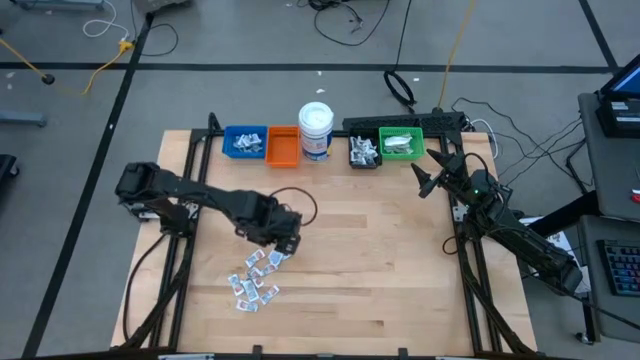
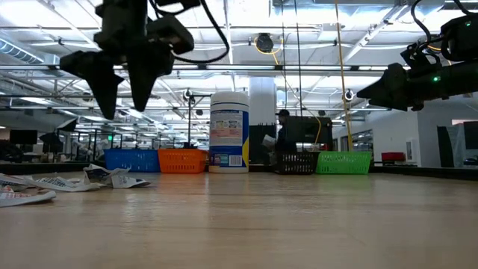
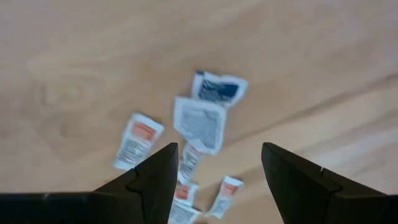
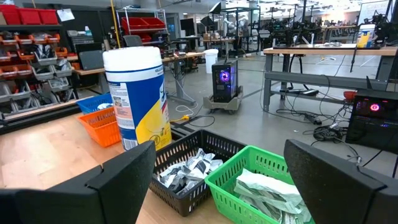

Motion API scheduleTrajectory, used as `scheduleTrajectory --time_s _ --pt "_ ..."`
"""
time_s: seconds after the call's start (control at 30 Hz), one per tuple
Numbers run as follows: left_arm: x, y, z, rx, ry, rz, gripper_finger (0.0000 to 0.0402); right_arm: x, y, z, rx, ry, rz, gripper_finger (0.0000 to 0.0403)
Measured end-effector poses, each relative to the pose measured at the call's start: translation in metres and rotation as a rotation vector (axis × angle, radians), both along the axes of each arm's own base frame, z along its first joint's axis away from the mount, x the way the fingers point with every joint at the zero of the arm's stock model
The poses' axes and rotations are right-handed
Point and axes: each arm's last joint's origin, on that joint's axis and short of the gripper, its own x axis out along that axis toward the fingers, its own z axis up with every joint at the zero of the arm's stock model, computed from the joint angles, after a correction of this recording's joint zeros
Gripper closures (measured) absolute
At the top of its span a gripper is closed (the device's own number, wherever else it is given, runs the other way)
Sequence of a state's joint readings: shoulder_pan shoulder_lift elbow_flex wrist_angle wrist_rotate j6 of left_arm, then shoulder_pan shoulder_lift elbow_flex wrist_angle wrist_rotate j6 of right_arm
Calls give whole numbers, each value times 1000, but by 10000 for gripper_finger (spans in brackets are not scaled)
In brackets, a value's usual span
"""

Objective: Pick & Place First Aid Supplies
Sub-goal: Put the alcohol pad into the blue bin

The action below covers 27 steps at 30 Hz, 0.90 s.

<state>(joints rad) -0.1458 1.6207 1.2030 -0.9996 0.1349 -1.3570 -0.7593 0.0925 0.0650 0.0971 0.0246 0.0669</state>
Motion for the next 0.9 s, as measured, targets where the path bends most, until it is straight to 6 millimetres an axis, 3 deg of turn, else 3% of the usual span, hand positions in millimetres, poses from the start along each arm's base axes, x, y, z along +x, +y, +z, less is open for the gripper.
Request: scheduleTrajectory --time_s 0.17,0.3,0.67,0.9 --pt "-2 -19 -2 -7 6 -10 165 0 0 0 0 0 0 50" --pt "0 -25 -18 8 54 -43 165 0 0 0 0 0 -1 50" --pt "9 -27 -66 50 162 -162 165 0 0 0 0 0 0 50" --pt "11 -27 -77 74 172 -283 165 0 0 0 0 0 0 50"
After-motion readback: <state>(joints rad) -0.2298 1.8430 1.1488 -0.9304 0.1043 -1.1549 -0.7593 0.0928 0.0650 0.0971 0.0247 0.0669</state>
